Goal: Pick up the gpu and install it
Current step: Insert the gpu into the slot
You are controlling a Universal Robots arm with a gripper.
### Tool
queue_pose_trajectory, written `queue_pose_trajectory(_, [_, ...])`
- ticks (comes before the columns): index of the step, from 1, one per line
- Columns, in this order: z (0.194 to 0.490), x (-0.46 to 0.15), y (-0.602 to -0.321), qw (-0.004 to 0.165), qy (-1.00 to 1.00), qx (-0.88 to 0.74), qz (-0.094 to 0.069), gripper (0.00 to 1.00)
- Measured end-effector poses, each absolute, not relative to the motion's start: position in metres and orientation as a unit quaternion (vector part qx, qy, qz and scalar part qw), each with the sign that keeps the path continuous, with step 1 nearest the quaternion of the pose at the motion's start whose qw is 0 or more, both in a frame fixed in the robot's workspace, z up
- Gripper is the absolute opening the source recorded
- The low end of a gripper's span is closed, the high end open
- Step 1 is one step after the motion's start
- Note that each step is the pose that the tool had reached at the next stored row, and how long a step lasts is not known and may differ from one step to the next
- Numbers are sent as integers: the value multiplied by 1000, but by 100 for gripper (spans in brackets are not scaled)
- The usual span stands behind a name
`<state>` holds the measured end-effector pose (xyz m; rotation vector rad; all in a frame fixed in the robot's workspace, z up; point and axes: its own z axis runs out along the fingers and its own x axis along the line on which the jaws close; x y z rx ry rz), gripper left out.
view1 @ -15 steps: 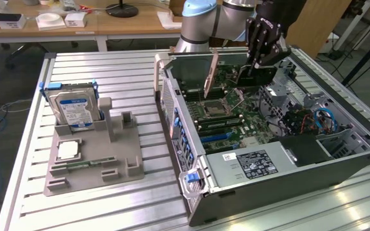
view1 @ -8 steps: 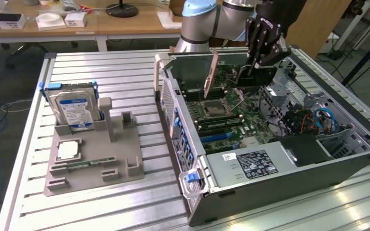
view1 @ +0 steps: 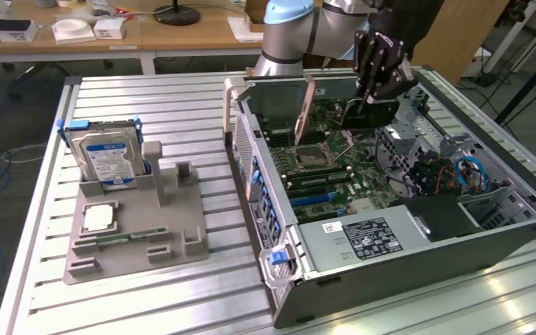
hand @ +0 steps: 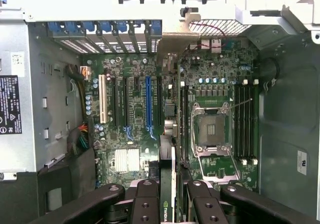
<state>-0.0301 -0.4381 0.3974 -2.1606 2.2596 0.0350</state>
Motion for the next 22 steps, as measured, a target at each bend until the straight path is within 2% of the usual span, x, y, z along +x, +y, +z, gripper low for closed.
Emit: queue_pose_trajectory(22, [368, -33, -443, 8, 723, -691, 11, 26])
